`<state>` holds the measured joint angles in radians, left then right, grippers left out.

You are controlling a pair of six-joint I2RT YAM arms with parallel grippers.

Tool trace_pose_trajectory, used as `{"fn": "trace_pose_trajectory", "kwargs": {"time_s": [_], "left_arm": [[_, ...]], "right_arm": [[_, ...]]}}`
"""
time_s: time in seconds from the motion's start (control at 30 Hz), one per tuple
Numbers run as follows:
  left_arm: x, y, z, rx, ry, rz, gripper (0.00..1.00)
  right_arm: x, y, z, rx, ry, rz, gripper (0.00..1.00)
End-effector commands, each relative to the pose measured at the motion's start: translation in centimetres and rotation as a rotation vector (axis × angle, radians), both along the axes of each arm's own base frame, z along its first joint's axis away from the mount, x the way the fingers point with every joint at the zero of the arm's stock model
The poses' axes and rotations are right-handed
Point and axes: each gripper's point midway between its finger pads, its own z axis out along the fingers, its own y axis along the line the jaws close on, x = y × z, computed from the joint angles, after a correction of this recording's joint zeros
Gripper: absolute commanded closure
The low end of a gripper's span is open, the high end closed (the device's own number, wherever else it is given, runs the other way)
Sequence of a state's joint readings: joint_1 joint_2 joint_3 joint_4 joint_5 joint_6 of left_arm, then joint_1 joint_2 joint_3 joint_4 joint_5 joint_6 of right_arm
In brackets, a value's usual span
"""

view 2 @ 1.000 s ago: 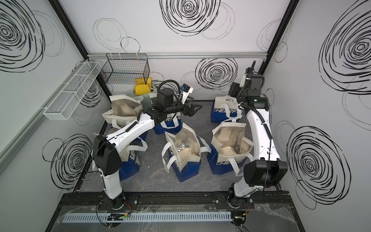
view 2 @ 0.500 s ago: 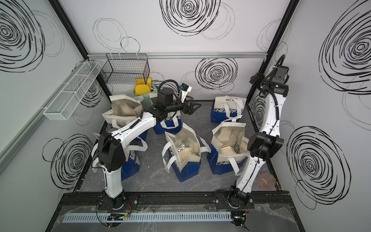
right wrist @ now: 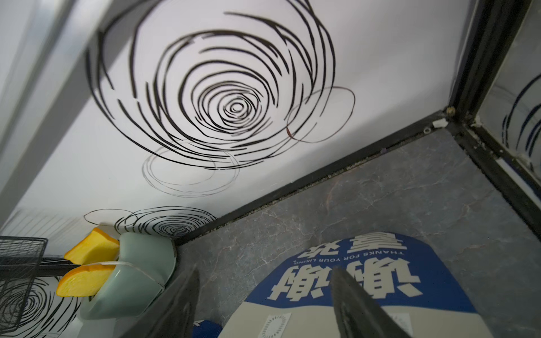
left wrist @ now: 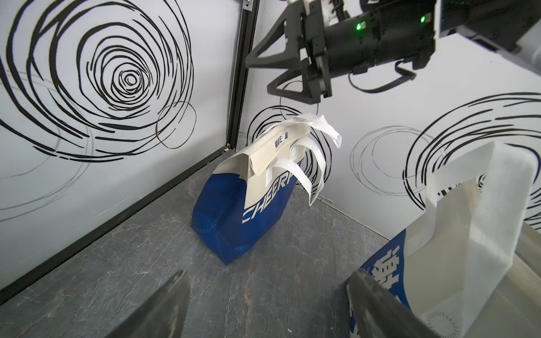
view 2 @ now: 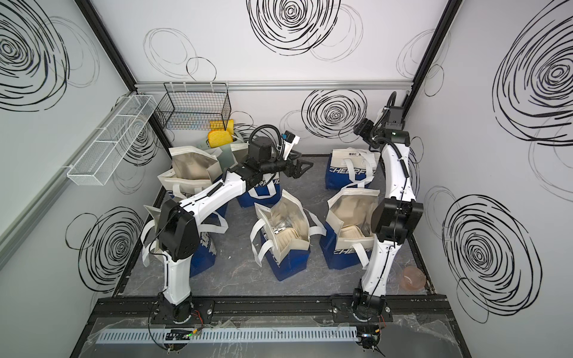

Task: Open the takeout bag
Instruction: Pick up the takeout bag at the center of the board.

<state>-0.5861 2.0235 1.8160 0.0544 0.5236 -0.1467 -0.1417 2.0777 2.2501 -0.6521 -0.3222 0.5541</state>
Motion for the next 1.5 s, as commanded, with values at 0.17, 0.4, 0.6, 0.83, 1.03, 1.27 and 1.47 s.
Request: {"fn": "trace_pose_trajectory", "kwargs": {"time_s": [0.17, 0.4, 0.6, 0.83, 1.03, 1.27, 1.47], "left_arm": [[0.1, 0.2, 1.3, -0.022, -0.031, -0.01, 0.1], [0.3, -0.1, 0.7, -0.024, -0.022, -0.016, 0.1], [0.2, -0.5, -0.1, -0.024, -0.002, -0.026, 0.09], [0.2, -0.7, -1.1, -0.018, 0.015, -0.038, 0.09], [0.3, -0.9, -2.0, -0.017, 0.029, -0.043, 0.09], [0.5, -1.6, -2.2, -0.036, 0.04, -0.056, 0.09], [0.4, -1.4, -2.3, -0.029, 0.038, -0.059, 0.09]], "right_arm": [[0.6, -1.1, 3.6, -0.011, -0.22, -0.121, 0.27], [-2.9, -5.4, 4.4, -0.1, -0.306, -0.326, 0.27], [-4.4, -6.7, 3.3, -0.188, -0.287, -0.409, 0.24], [-4.5, -7.7, -0.5, -0.13, -0.169, -0.417, 0.22], [-5.4, -9.9, -2.0, 0.023, -0.158, -0.388, 0.23], [-5.3, -6.9, -2.8, -0.022, -0.116, -0.251, 0.23], [-5.7, -5.3, -4.4, 0.042, -0.166, -0.242, 0.23]]}}
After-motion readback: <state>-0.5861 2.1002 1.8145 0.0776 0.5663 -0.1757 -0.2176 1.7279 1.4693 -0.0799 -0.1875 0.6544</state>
